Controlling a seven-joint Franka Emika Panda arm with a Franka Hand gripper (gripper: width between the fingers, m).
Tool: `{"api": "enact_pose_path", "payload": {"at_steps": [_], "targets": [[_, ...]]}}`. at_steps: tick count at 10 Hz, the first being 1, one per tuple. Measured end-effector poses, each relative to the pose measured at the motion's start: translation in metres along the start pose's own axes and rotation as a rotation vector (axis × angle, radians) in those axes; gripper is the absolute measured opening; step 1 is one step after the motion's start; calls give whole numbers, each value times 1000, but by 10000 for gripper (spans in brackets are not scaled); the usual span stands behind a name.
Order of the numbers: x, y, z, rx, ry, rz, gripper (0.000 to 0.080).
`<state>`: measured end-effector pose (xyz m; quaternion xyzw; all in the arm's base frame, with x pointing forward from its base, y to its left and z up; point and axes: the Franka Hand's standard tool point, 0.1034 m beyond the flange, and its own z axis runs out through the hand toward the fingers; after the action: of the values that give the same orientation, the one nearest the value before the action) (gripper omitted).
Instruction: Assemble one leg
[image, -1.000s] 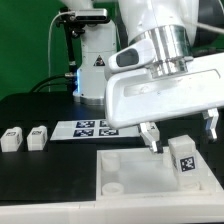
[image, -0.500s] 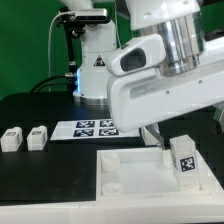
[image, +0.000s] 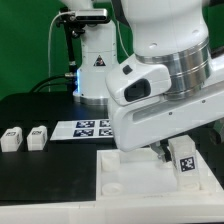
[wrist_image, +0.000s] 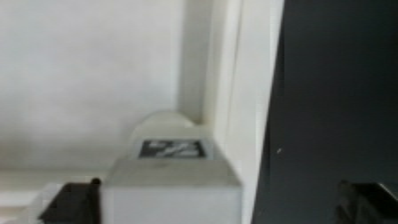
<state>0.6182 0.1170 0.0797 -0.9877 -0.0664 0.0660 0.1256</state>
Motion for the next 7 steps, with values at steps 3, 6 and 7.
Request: {"api": "enact_pose_path", "payload": {"at_steps": [3,6,7], "targets": [[0,0,0,0,-1,0,374],[1,5,1,-5,6,43,314],[4,6,1,-13,35,42,310]]}}
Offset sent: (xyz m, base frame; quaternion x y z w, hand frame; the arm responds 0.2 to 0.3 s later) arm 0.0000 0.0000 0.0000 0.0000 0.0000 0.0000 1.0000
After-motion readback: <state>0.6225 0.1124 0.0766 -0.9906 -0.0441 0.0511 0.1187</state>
